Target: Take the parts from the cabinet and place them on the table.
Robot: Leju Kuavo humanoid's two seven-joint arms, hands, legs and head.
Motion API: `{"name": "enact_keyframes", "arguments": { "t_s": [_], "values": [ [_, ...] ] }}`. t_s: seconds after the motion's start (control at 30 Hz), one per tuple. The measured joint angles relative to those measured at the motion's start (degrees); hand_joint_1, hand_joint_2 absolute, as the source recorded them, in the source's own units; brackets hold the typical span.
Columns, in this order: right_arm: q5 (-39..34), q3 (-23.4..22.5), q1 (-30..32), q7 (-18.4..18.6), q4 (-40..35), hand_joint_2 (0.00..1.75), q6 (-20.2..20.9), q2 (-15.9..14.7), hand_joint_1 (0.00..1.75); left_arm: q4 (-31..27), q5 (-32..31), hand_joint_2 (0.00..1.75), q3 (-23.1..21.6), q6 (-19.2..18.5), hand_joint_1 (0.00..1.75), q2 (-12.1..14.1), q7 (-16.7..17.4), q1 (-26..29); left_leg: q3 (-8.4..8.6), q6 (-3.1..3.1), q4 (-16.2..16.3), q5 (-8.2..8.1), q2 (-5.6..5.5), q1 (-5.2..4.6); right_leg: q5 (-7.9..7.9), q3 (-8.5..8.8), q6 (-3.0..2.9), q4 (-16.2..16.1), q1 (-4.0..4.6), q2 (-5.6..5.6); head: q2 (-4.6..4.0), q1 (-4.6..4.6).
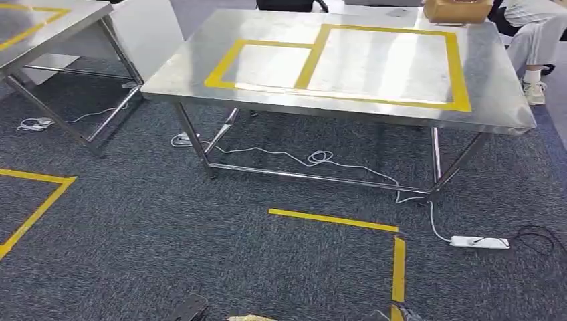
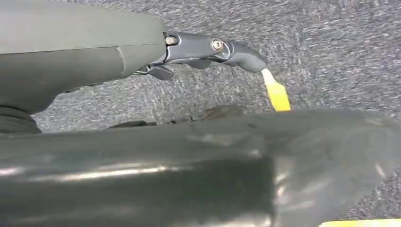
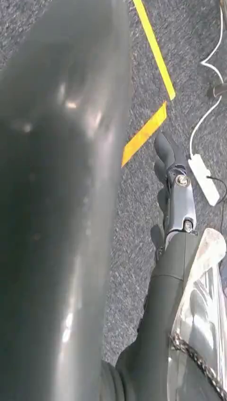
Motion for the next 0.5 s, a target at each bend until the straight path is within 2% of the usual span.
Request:
{"name": "enact_keyframes", "arguments": {
  "t_s": [0.03, 0.07, 0.17, 0.2, 0.23, 0.27, 0.33, 0.37, 0.4, 0.43, 0.47, 0.5],
  "values": [
    [0.00, 0.00, -0.04, 0.00, 0.00, 0.00, 0.00, 0.00, 0.00, 0.00, 0.00, 0.00, -0.02, 0.00, 0.00, 0.00, 0.00, -0.04, 3.13, 0.33, -5.79, 2.20, -0.01, -0.01, 0.06, 0.00, 0.13, 0.06, 0.00, 0.01, 0.00, 0.00],
    [0.00, 0.00, -0.06, 0.00, 0.00, 0.00, 0.00, 0.00, 0.00, 0.00, 0.02, 0.00, 0.00, 0.00, 0.00, 0.00, 0.00, -0.15, 4.25, 0.71, -7.88, 1.28, -0.06, -0.23, 0.20, -0.22, 0.47, 0.13, 0.25, 0.01, 0.00, 0.06],
    [-0.02, 0.02, -0.11, 0.00, 0.00, 0.00, 0.00, 0.00, 0.00, 0.00, 0.02, 0.00, 0.00, 0.00, 0.00, 0.00, -0.02, -0.07, 3.42, 1.56, -8.23, 1.76, -0.06, -0.61, 0.79, -0.96, 1.48, 0.22, 0.10, 0.00, 0.00, 0.06],
    [-0.02, 0.02, -0.09, 0.00, 0.00, 0.00, 0.00, 0.00, 0.00, 0.00, 0.02, 0.00, 0.00, 0.00, 0.00, 0.00, -0.02, 0.02, 3.30, 2.13, -8.56, 2.15, -0.05, -0.60, 1.08, -0.99, 1.96, 0.04, 0.12, -0.01, 0.00, 0.09],
    [-0.02, 0.02, -0.09, 0.00, 0.00, 0.00, 0.00, -0.02, 0.00, 0.00, 0.02, 0.00, 0.00, 0.00, 0.00, -0.09, -0.02, -0.03, 3.38, 2.78, -9.36, 2.84, 0.11, -0.15, 0.45, -1.54, 2.20, 0.51, -0.08, 0.09, 0.00, 0.06],
    [0.00, 0.02, -0.08, 0.00, 0.00, 0.00, 0.00, -0.04, 0.00, 0.00, 0.02, 0.00, 0.00, 0.00, 0.00, -0.09, -0.02, -0.13, 3.18, 3.16, -9.51, 3.15, 0.16, -0.24, -1.39, -2.43, 2.38, 2.25, -0.01, 0.17, 0.00, 0.28],
    [0.02, 0.09, -0.16, -0.05, 0.00, 0.00, 0.04, -0.02, 0.00, 0.00, 0.02, 0.00, 0.00, 0.00, 0.00, -0.15, -0.02, -0.22, 2.41, 3.57, -9.41, 3.55, 0.21, -0.36, -6.36, -5.95, 2.61, 10.91, -0.05, 0.22, 0.00, 0.50],
    [0.02, 0.09, -0.11, -0.07, 0.00, 0.00, 0.04, -0.02, 0.00, 0.00, 0.02, 0.00, 0.00, 0.00, 0.00, -0.15, -0.02, -0.18, 2.06, 3.69, -9.37, 3.75, 0.28, -0.49, -8.22, -7.63, 2.77, 15.16, -0.08, 0.21, 0.00, 0.48],
    [0.02, 0.11, -0.01, -0.02, 0.00, 0.00, 0.04, -0.07, 0.00, 0.00, 0.02, 0.00, 0.00, -0.04, 0.00, -0.15, -0.02, -0.12, 1.71, 3.67, -9.29, 3.98, 0.30, -0.57, -8.94, -8.52, 2.89, 17.73, -0.07, 0.21, 0.00, 0.52],
    [0.02, 0.09, 0.06, 0.00, 0.00, 0.00, 0.04, -0.13, 0.00, 0.00, 0.02, 0.00, 0.00, -0.04, 0.00, -0.15, -0.02, -0.07, 1.41, 3.64, -9.18, 4.15, 0.29, -0.60, -8.19, -7.91, 2.90, 17.31, -0.07, 0.21, 0.00, 0.52],
    [0.02, 0.09, 0.04, 0.00, 0.00, 0.00, 0.04, -0.15, 0.00, 0.00, 0.02, 0.00, 0.00, -0.04, 0.00, -0.15, -0.02, -0.06, 1.16, 3.52, -8.98, 4.24, 0.27, -0.59, -6.38, -5.97, 2.86, 14.27, -0.07, 0.21, 0.00, 0.52],
    [0.02, 0.11, -0.02, -0.02, 0.00, 0.00, 0.04, -0.15, 0.00, 0.00, 0.02, 0.00, 0.00, -0.04, 0.00, -0.15, -0.02, -0.06, 1.01, 3.39, -8.83, 4.34, 0.25, -0.57, -4.14, -3.11, 2.76, 9.41, -0.09, 0.19, 0.00, 0.52]
  ]
}}
